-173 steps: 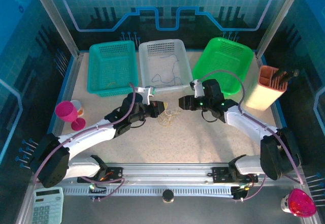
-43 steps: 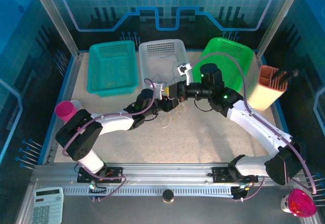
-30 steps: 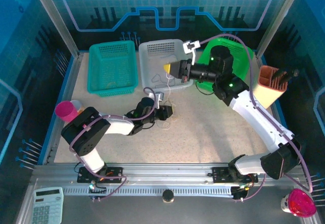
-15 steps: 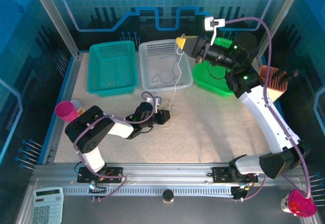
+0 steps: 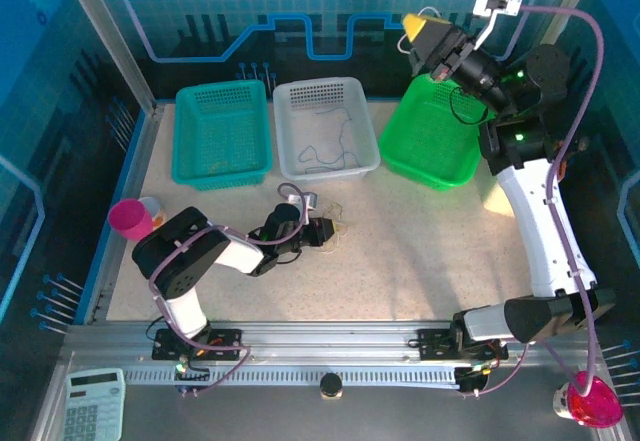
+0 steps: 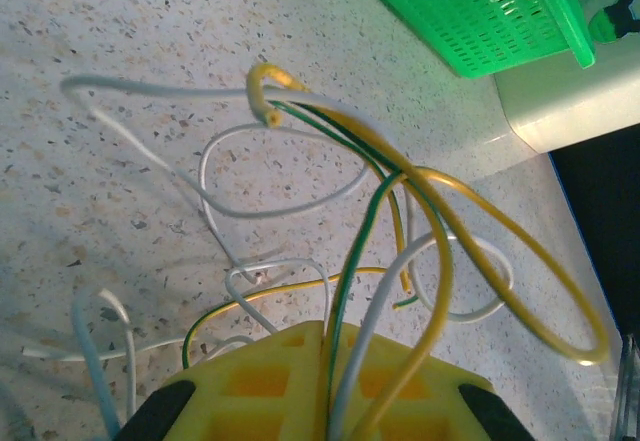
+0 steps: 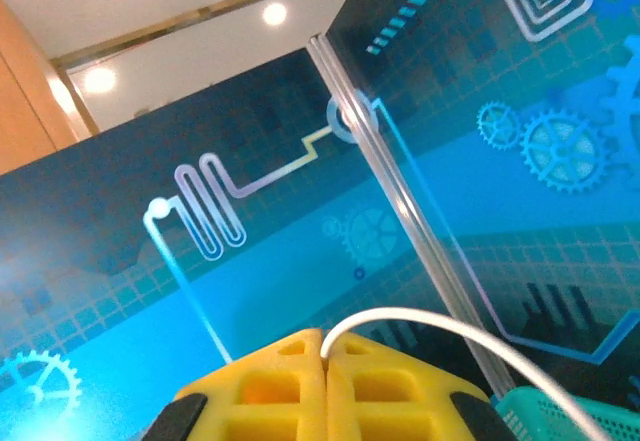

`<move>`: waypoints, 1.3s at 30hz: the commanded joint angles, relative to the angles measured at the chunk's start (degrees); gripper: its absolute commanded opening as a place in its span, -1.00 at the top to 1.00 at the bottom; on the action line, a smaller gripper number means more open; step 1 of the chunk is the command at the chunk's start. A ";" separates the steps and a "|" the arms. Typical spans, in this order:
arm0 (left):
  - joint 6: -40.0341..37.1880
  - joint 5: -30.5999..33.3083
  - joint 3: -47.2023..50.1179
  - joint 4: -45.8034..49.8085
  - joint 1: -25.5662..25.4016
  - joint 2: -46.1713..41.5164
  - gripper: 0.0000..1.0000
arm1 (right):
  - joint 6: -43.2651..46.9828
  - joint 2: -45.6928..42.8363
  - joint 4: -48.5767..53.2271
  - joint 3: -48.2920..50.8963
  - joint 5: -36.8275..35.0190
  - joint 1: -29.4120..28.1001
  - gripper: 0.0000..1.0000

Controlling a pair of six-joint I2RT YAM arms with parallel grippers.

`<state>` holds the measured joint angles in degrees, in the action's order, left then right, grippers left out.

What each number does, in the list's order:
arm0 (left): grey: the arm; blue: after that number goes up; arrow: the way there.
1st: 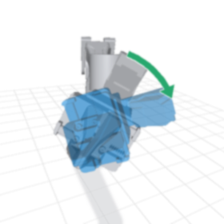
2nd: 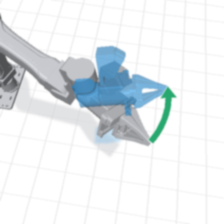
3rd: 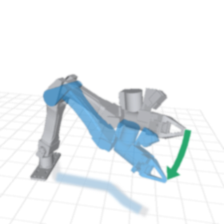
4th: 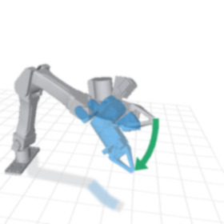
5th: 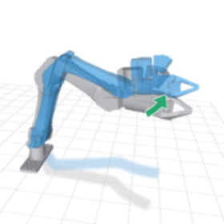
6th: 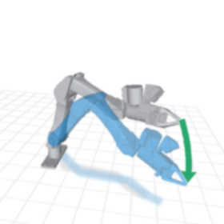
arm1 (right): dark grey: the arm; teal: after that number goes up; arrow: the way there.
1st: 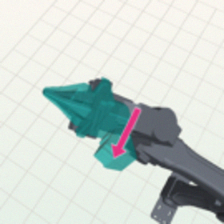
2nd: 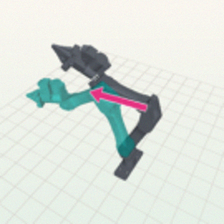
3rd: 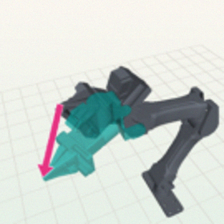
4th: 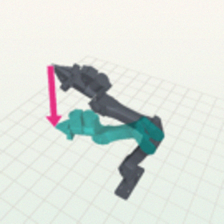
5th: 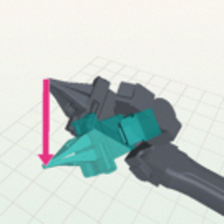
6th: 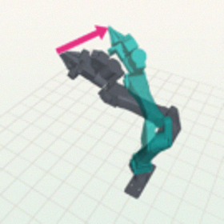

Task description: Untangle the cables

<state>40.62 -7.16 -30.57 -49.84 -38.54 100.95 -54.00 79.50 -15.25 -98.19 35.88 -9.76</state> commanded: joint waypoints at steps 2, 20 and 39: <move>1.17 -0.70 0.84 -2.71 -0.39 0.01 0.72 | 0.99 1.19 -0.79 -1.51 -3.26 2.33 1.00; -0.23 -3.03 -3.79 11.90 -0.39 -17.40 -0.50 | 10.37 6.12 6.17 8.16 -14.37 7.53 1.00; -1.25 2.07 -4.50 21.84 -0.38 -29.28 -0.99 | 20.57 17.45 17.86 12.16 -29.03 7.73 0.97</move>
<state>41.17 -6.94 -33.61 -30.55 -38.63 74.11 -35.38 95.92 0.78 -86.67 9.89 -2.90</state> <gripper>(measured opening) 0.992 0.064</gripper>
